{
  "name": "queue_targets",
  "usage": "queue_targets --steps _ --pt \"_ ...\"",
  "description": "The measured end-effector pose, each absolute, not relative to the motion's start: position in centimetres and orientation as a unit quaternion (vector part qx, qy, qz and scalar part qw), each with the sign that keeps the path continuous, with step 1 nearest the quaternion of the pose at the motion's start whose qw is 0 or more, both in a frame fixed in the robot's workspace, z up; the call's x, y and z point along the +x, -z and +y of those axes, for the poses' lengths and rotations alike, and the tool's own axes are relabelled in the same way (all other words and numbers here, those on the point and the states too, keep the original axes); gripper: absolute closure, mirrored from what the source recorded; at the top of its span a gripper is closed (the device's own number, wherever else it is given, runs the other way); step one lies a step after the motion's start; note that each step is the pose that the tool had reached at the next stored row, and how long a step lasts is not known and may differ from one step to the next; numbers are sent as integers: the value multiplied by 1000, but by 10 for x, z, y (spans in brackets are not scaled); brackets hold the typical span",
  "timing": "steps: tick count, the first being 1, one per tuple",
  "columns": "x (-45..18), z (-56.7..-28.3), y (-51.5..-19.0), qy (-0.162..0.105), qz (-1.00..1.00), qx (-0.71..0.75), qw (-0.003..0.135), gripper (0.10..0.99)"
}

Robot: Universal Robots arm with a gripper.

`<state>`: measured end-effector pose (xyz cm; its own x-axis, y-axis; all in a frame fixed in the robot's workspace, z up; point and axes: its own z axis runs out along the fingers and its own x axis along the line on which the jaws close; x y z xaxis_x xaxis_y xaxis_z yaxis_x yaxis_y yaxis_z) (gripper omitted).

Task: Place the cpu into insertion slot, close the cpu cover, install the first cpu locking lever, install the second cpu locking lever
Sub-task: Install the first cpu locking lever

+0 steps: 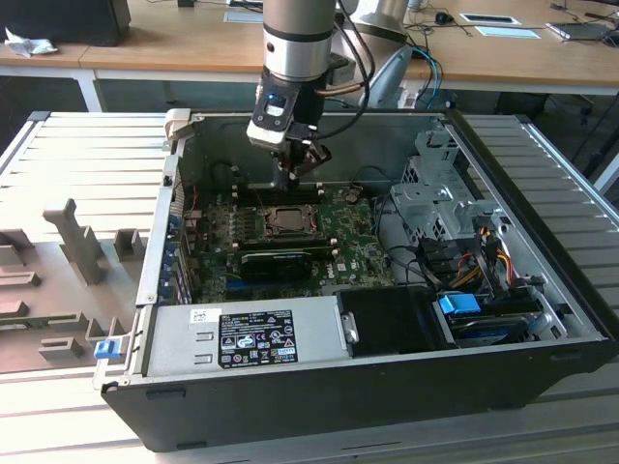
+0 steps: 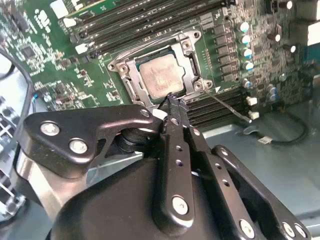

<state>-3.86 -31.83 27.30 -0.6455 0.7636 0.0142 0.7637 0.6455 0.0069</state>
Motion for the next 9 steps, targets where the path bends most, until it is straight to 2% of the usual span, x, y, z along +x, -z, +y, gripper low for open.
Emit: queue_targets --steps 3,9 --pt "-39 -318 -273 6 -941 -339 5 980" --pt "-39 -318 -272 6 -960 -281 5 980"
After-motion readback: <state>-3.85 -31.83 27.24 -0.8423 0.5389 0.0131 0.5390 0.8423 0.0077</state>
